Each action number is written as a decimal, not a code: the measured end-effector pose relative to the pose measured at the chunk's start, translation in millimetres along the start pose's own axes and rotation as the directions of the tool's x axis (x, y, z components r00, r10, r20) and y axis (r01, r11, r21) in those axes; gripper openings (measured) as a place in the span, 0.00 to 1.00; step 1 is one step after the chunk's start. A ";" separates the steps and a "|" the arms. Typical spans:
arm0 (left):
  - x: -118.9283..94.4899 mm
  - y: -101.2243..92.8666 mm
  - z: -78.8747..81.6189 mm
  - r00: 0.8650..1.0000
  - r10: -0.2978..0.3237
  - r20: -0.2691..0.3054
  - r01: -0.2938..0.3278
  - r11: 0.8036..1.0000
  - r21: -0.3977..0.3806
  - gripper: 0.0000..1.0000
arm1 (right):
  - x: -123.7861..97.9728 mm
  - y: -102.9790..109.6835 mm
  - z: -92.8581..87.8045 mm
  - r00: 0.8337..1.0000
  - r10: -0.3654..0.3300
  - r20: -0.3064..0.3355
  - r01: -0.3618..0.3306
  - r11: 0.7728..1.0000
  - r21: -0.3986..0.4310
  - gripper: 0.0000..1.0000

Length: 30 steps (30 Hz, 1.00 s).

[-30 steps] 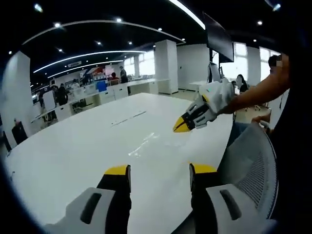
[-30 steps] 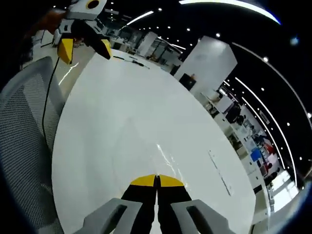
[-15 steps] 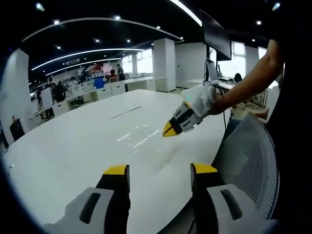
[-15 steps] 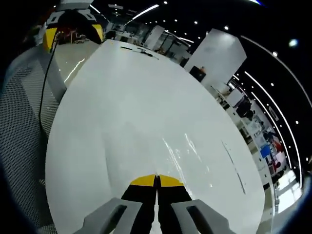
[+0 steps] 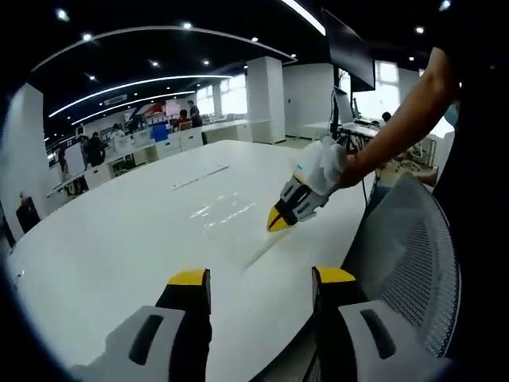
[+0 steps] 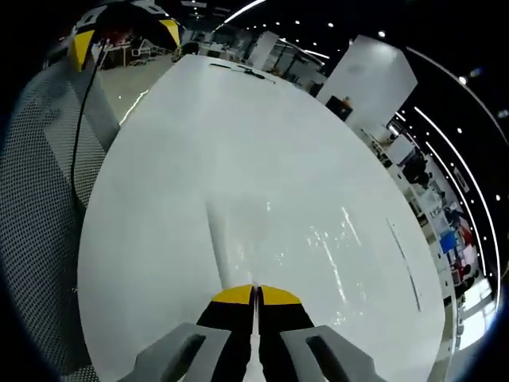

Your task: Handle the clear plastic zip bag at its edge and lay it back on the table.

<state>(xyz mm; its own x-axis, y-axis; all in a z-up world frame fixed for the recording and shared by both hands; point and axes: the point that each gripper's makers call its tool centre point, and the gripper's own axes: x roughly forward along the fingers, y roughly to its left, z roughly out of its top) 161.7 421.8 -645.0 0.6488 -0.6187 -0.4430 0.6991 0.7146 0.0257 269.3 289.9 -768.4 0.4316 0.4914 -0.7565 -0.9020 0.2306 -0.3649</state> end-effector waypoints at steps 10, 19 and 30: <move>3.9 -1.8 -1.8 1.000 -0.007 -0.012 0.007 1.000 0.024 0.49 | -13.0 -5.5 3.9 0.999 -0.014 0.047 0.009 0.995 0.101 0.16; 9.9 -1.5 0.7 1.000 -0.024 -0.011 0.024 0.999 0.034 0.50 | -39.0 -1.6 -2.3 0.996 -0.048 0.080 0.025 0.963 0.267 0.32; 19.4 -0.7 4.5 0.999 -0.053 -0.012 0.053 0.998 0.047 0.52 | -68.5 -9.4 -14.1 0.988 -0.132 0.076 0.093 0.918 0.385 0.39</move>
<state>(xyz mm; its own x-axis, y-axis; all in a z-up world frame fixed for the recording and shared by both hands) 175.2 407.8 -649.6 0.6076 -0.6515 -0.4544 0.7457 0.6648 0.0439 248.3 242.2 -720.7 0.5456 0.5187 -0.6583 -0.7899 0.5808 -0.1970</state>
